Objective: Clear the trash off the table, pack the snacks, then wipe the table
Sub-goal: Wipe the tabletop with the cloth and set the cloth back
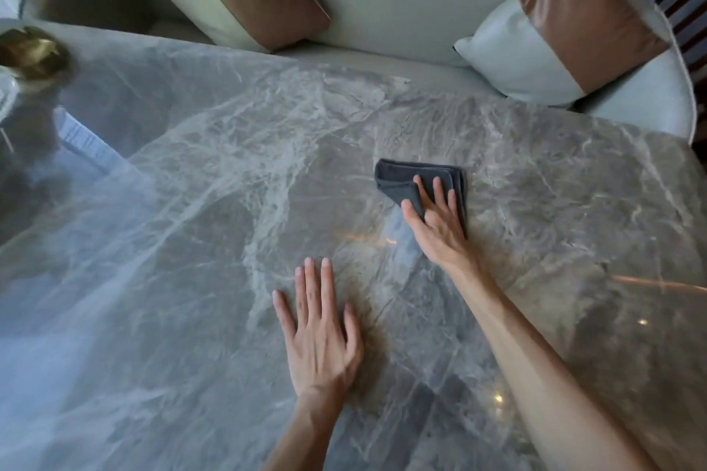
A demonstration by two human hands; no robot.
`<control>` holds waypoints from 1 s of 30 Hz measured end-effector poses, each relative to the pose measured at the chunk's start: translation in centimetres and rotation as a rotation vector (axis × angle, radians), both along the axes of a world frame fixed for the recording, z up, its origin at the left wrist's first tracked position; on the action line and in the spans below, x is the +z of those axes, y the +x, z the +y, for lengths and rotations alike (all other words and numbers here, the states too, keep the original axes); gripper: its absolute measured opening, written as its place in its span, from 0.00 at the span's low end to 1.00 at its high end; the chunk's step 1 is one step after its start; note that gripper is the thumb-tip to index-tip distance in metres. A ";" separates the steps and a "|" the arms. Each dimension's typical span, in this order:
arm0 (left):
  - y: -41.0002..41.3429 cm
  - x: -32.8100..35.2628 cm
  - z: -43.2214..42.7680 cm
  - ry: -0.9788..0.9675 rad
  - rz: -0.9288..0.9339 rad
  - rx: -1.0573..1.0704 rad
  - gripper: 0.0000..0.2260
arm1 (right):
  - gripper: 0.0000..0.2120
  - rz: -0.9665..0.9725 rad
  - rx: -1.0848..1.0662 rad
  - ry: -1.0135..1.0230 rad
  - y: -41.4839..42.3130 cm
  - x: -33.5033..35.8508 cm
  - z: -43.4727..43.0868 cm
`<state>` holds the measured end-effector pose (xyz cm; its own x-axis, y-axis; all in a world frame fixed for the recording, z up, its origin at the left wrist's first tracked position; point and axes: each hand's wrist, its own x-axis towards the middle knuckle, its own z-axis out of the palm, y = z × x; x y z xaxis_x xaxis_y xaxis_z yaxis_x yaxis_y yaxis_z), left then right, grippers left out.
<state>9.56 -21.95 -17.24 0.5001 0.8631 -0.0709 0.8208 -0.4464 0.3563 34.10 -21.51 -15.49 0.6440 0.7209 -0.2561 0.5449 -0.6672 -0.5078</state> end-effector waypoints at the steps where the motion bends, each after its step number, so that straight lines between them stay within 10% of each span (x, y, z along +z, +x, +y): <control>1: 0.0 -0.1 0.0 0.006 -0.002 0.003 0.32 | 0.29 0.034 -0.003 0.000 -0.3 0.0 -0.3; 10: 0.1 -0.6 0.0 0.010 0.030 0.009 0.29 | 0.27 -0.184 0.267 -0.106 -3.6 0.0 -2.5; 17: 0.3 -0.7 -0.1 0.014 0.048 0.036 0.28 | 0.36 -0.158 -0.084 -0.010 -3.3 0.3 1.0; 30: 0.3 -0.7 0.0 0.019 0.048 0.021 0.30 | 0.41 -0.356 0.088 -0.267 -7.9 -0.6 -0.5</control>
